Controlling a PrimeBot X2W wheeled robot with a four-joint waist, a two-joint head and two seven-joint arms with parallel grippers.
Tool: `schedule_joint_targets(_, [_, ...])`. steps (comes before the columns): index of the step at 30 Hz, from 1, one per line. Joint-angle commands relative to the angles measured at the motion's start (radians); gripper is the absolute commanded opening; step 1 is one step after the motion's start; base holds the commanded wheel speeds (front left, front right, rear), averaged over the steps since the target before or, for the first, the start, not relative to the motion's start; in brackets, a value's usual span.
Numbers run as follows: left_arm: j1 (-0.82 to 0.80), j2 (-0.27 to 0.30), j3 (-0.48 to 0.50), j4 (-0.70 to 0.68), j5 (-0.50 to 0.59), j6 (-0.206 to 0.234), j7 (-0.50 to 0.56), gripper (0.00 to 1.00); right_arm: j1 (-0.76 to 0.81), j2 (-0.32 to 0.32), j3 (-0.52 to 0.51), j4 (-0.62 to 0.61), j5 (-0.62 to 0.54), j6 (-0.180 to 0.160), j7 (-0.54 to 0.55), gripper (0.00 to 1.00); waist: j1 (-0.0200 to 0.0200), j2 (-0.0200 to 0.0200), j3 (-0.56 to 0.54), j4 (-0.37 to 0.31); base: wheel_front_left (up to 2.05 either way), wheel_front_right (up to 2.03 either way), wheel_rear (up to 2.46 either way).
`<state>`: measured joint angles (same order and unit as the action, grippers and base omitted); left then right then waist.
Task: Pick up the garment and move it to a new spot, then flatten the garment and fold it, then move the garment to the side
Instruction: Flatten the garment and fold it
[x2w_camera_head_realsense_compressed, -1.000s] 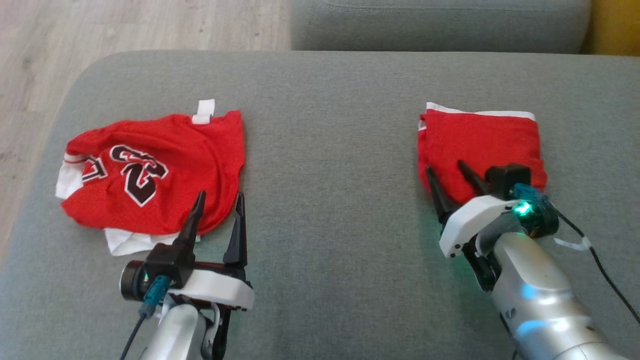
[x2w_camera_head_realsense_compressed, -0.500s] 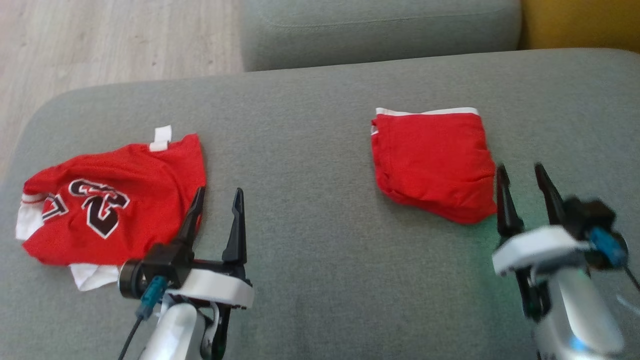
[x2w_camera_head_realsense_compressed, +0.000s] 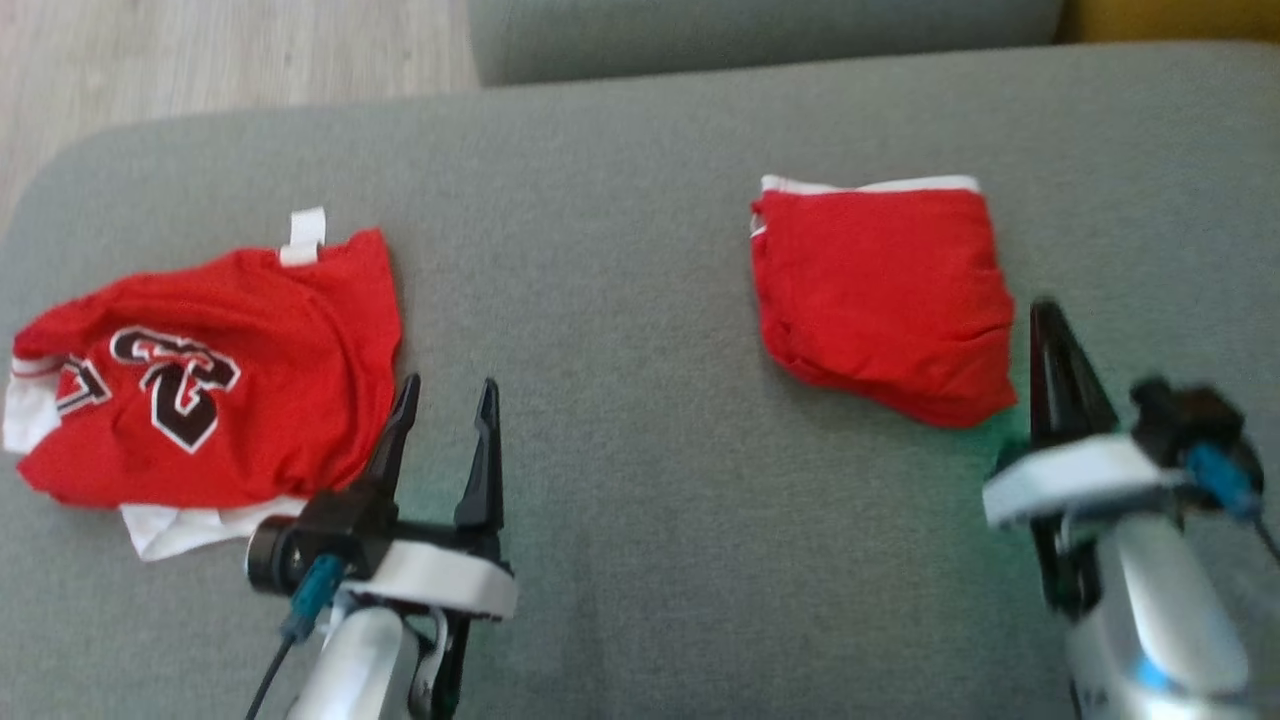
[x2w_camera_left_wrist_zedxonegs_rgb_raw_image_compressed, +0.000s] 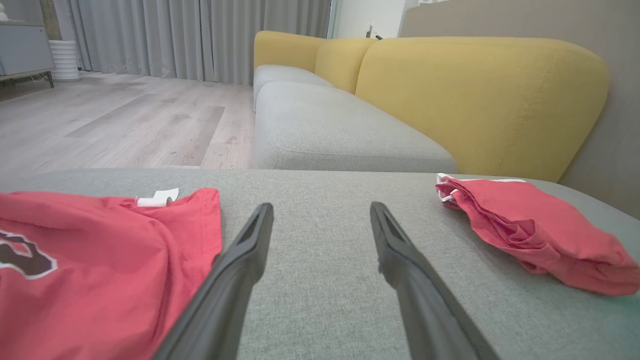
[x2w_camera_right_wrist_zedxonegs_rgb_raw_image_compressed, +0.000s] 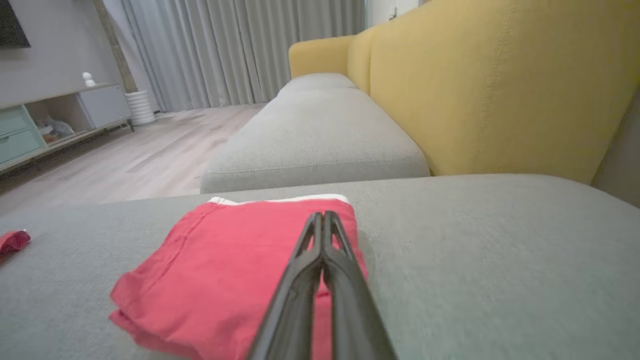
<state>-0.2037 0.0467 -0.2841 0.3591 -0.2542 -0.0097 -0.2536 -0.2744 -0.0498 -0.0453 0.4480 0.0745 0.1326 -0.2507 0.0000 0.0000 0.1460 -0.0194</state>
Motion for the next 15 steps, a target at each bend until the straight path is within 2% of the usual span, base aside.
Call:
schedule_joint_targets(1, [-0.055,0.004,0.026,-0.033,0.002,-0.002,-0.008,1.0,-0.066,-0.001,0.021,-0.028,-0.012,-0.002,-0.009,0.0,0.0,0.0,0.037,0.024,0.0,0.0,0.0])
schedule_joint_targets(8, [-0.114,0.004,0.006,-0.034,0.004,-0.009,-0.008,1.0,-0.264,-0.001,-0.065,0.111,-0.095,-0.002,0.014,0.0,0.0,0.0,0.148,0.093,0.0,0.0,0.0])
schedule_joint_targets(15, [-0.145,0.004,-0.001,-0.032,0.0,-0.009,-0.008,1.0,-0.39,-0.001,-0.163,0.366,-0.222,-0.002,0.041,0.0,0.0,0.0,0.202,0.132,0.0,0.0,0.0])
